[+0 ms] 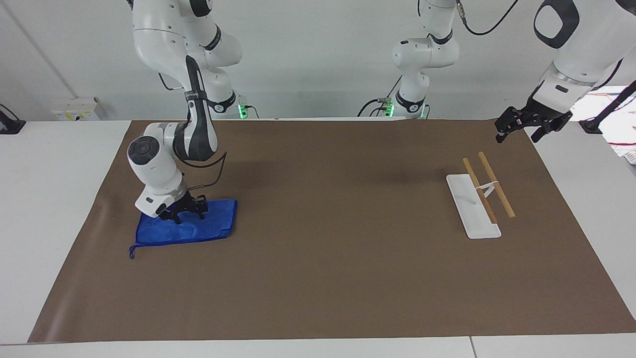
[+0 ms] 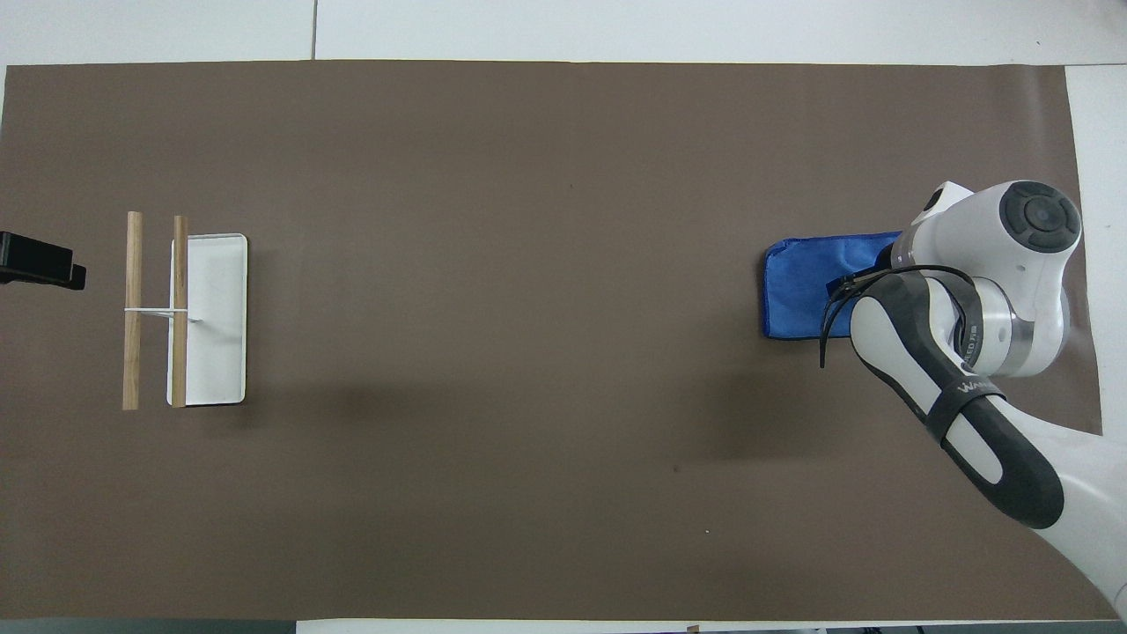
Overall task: Right arm passes towel to left arm to hang
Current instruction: 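Close the right gripper on the blue towel and lift it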
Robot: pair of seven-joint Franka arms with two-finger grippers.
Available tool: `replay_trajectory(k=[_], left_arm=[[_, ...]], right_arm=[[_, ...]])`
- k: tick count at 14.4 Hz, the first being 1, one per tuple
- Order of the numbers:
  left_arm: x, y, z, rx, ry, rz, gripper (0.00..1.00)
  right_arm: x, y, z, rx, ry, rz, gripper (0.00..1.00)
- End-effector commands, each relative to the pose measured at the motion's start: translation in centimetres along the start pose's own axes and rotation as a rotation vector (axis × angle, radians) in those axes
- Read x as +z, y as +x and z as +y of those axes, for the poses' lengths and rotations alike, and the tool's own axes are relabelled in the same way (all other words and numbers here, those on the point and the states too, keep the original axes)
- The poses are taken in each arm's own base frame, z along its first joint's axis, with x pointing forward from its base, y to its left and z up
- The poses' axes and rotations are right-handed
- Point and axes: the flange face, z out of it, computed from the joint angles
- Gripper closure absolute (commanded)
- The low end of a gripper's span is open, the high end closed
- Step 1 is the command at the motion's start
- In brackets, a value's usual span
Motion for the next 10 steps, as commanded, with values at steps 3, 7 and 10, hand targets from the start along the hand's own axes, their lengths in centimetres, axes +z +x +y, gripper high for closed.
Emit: replay_trajectory(k=[3,7,10], left_arm=[[-0.1,-0.5,0.2,-0.006,0.0,0.01,0.0],[-0.1,-0.5,0.2,-0.006,0.0,0.01,0.0],[-0.1,-0.5,0.2,-0.006,0.0,0.01,0.0]], right_arm=[[0.3,-0.4,0.6,-0.015,-0.004,-0.002,0.69],[0.0,-0.2,0.3,-0.017,-0.002,-0.01,1.0],[-2.8,1.4,0.0,-0.007,0.014,-0.045,1.0]])
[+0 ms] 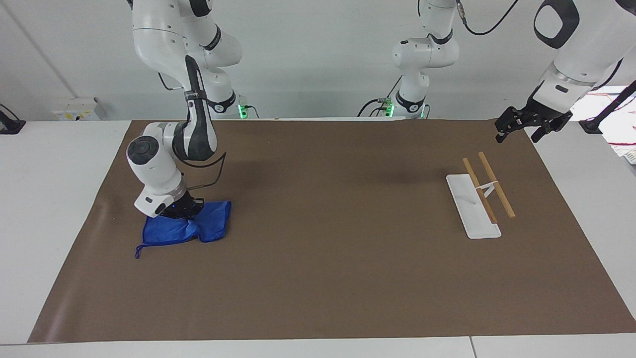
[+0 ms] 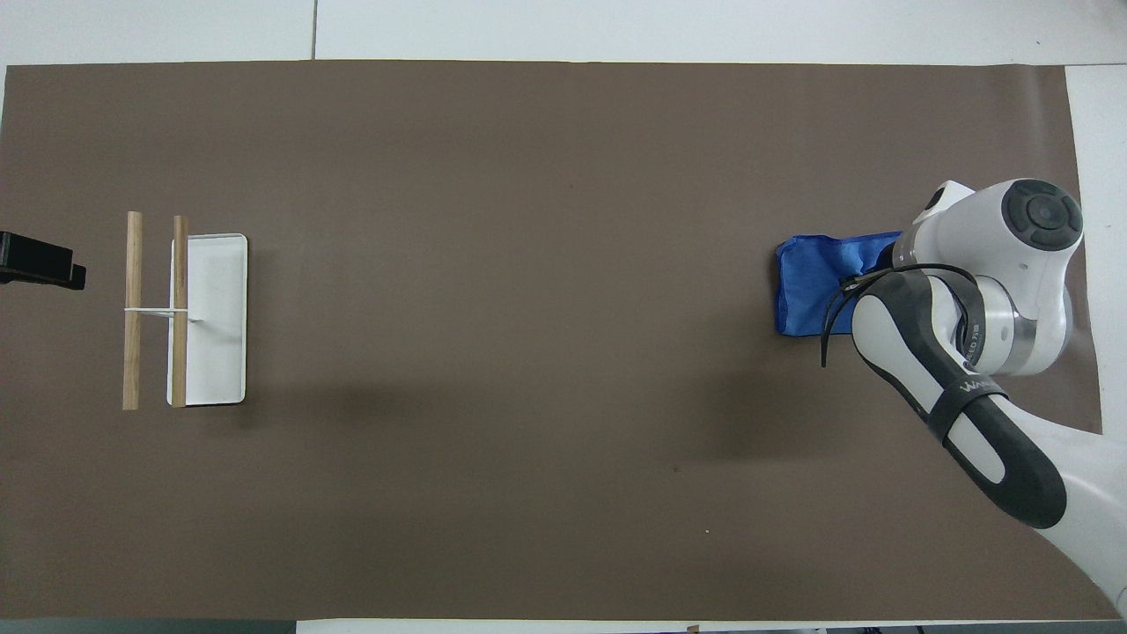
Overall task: Right arm passes towel to left arm to hang
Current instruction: 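Close the right gripper on the blue towel and lift it, then carry the towel with the right gripper toward the wooden rack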
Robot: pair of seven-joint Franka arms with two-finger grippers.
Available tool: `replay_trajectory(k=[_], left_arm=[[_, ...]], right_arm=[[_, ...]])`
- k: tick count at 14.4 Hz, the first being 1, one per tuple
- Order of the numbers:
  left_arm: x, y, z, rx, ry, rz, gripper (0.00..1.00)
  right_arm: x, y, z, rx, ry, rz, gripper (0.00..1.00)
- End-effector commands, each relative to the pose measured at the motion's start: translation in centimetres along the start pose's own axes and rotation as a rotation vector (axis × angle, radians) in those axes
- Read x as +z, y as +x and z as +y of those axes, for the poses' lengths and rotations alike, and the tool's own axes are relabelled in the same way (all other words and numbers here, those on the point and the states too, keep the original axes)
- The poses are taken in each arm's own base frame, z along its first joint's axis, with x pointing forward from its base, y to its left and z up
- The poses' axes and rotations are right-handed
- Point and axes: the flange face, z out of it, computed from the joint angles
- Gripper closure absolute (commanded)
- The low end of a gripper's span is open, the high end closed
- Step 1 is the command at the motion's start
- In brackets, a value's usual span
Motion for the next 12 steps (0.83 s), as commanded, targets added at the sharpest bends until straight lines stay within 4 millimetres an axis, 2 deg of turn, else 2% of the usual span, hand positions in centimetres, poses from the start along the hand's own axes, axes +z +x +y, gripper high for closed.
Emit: replay_trajectory(k=[1,3,6,9,10,12], left_arm=[[-0.1,-0.5,0.2,-0.007,0.0,0.01,0.0],[-0.1,-0.5,0.2,-0.006,0.0,0.01,0.0],[-0.1,-0.5,0.2,-0.006,0.0,0.01,0.0],[-0.1,-0.5,0.2,-0.006,0.0,0.012,0.0],[-0.1,-0.5,0.2,-0.006,0.0,0.01,0.0],[-0.1,-0.5,0.2,-0.006,0.0,0.012,0.0]], right_arm=[[-4.1,2.0,-0.6,0.006,0.019,-0.051,1.0],[-8.2,3.6,-3.0,0.064,0.023,-0.097,1.0],[-13.4,4.8,-8.6,0.157,0.048,-0.131,1.0],[-18.8,5.6,-14.1,0.344,0.175,-0.148,1.0],[-20.4,5.7,-16.5,0.405,0.216,-0.15,1.0],[-21.9,5.8,-20.9,0.547,0.299,-0.175,1.0]])
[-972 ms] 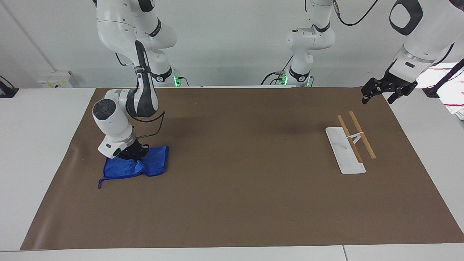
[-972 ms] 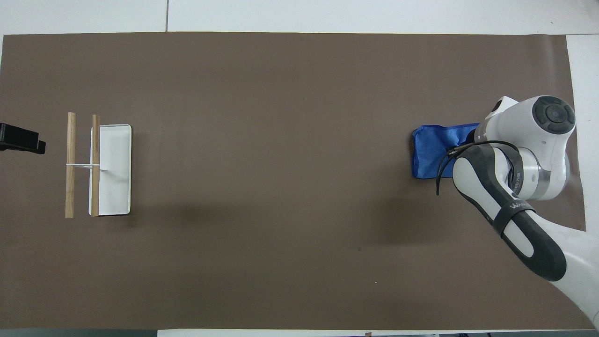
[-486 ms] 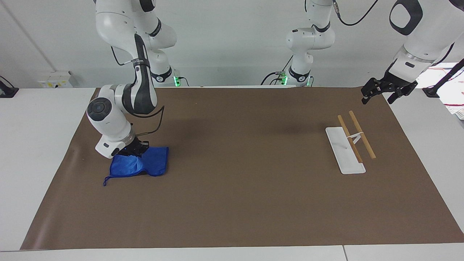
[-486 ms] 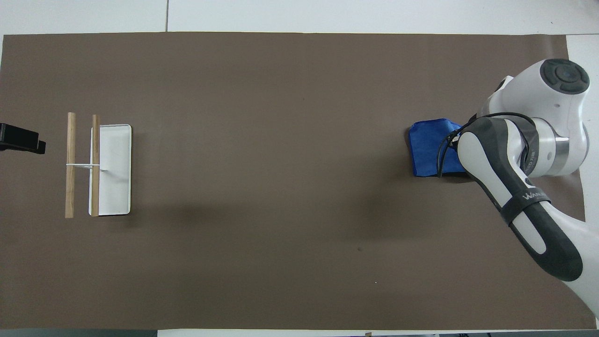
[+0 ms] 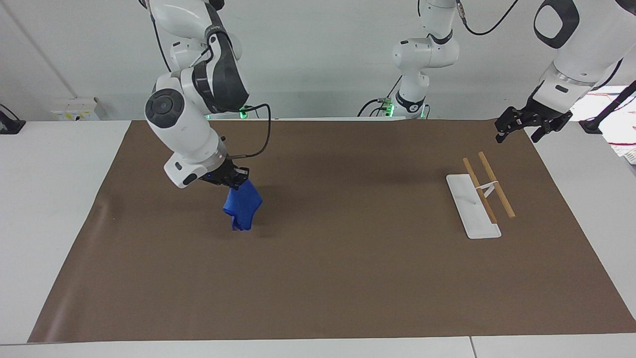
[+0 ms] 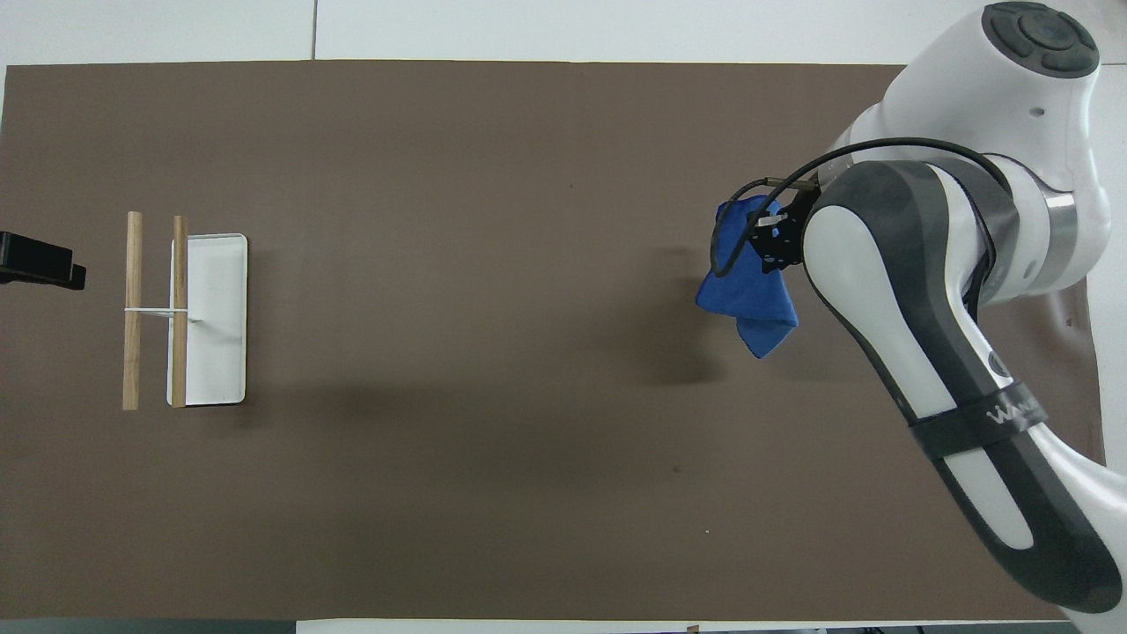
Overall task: Right arm passes towel to left arm to hang
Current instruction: 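Carry the towel with the right gripper toward the wooden rack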
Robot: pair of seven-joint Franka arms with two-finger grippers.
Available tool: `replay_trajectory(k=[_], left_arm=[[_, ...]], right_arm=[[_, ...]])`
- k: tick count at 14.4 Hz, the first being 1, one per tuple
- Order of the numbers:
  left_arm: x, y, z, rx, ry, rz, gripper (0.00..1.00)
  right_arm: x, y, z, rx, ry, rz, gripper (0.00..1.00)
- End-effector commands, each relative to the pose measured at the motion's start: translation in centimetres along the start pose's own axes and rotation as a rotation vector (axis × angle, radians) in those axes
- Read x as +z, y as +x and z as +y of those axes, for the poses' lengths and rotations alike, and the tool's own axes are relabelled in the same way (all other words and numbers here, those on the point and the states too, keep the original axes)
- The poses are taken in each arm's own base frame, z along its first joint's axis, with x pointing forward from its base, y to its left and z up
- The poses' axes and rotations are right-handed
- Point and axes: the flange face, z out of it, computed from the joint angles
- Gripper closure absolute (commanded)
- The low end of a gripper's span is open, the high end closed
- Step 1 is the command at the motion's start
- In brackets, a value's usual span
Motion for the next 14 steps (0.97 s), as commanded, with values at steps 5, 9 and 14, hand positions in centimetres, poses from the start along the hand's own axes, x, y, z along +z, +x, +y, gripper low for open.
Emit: replay_trajectory(k=[5,9,14], left_arm=[[-0.1,-0.5,0.2,-0.006,0.0,0.012,0.0],[-0.1,-0.5,0.2,-0.006,0.0,0.01,0.0],[-0.1,-0.5,0.2,-0.006,0.0,0.012,0.0]], right_arm=[[-0.8,-4.9,-12.8,0.546,0.358,-0.098,1.0],[-0.3,-9.4,-20.2,0.784,0.531,-0.134,1.0],[1.5,-13.8,-25.7,0.938,0.651,-0.167,1.0]])
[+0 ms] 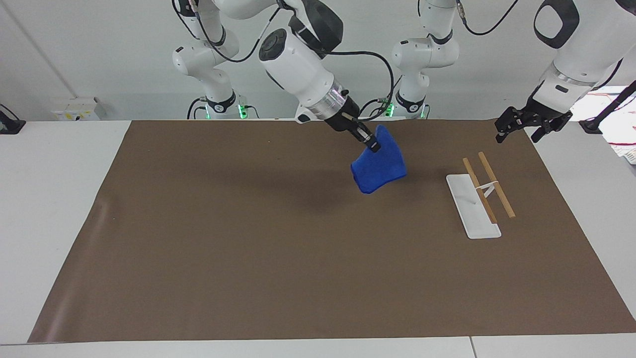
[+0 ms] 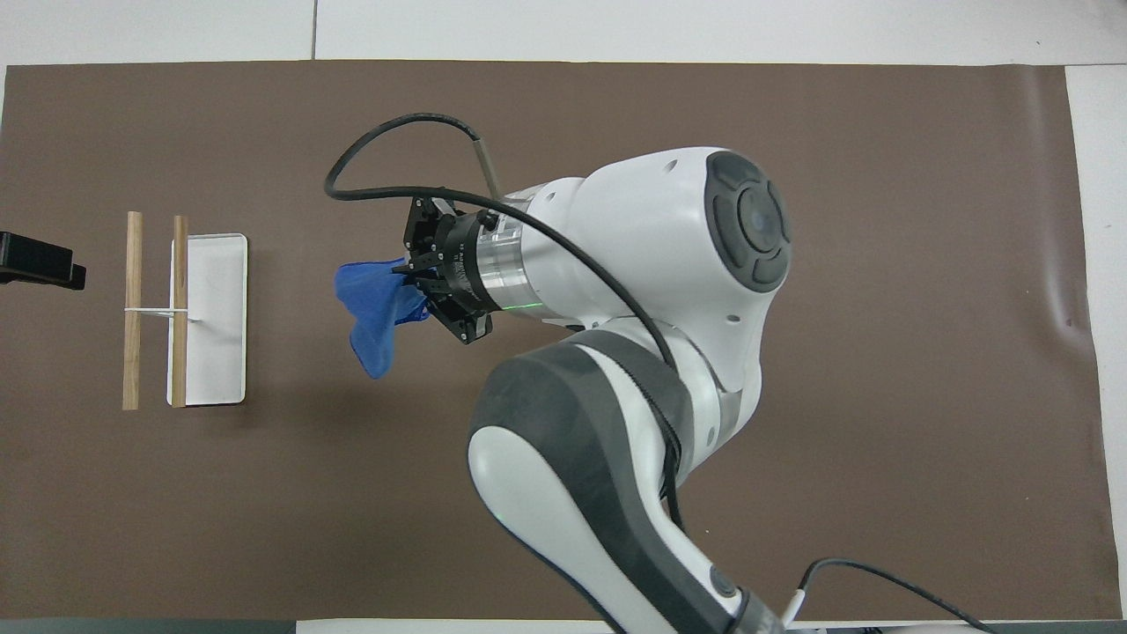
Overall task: Right arm passes towel to left arm to hang
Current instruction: 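Carry the towel with the right gripper toward the wooden rack, then hold the towel with the right gripper while the left gripper reaches it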
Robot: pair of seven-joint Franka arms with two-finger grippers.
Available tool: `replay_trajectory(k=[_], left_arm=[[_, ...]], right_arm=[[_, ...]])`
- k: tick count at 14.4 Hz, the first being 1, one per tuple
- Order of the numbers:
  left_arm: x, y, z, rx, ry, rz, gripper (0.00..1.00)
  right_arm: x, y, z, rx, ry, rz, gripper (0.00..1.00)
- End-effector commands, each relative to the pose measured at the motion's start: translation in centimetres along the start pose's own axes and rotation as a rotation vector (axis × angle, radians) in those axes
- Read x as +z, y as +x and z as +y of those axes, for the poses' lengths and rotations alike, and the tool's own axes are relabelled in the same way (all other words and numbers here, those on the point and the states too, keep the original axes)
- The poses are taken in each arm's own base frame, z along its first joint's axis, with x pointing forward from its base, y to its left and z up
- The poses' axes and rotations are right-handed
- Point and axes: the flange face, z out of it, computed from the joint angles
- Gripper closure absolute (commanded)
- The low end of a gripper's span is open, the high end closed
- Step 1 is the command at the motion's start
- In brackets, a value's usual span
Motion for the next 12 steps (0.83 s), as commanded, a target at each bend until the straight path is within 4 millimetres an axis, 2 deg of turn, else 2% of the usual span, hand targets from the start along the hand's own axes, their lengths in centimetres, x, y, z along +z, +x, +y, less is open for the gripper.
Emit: replay_trajectory(k=[1,3,6,9,11,12], left_arm=[[-0.1,-0.5,0.2,-0.006,0.0,0.01,0.0],[-0.1,-0.5,0.2,-0.007,0.0,0.012,0.0],[0.1,-1.6,0.0,-0.016,-0.01,-0.058,0.0],[1.4,-1.7,1.4,-0.034,-0.047,-0.055,0.0],[2.6,-1.1,2.8,-0.185,-0.16,-0.051,0.0],[3.2,-0.7,4.6,-0.254,-0.202,-0.053,0.0]], right_arm=[[1.2,-0.8,0.4,0.079,0.041,-0.021,1.0],[1.5,-0.7,0.6,0.083,0.045,-0.019,1.0],[1.6,-0.5,0.6,0.086,0.045,-0.017,1.0],[1.6,-0.5,0.6,0.086,0.045,-0.017,1.0],[1.5,-0.7,0.6,0.084,0.045,-0.018,1.0],[1.7,-0.5,0.8,0.086,0.04,-0.016,1.0]])
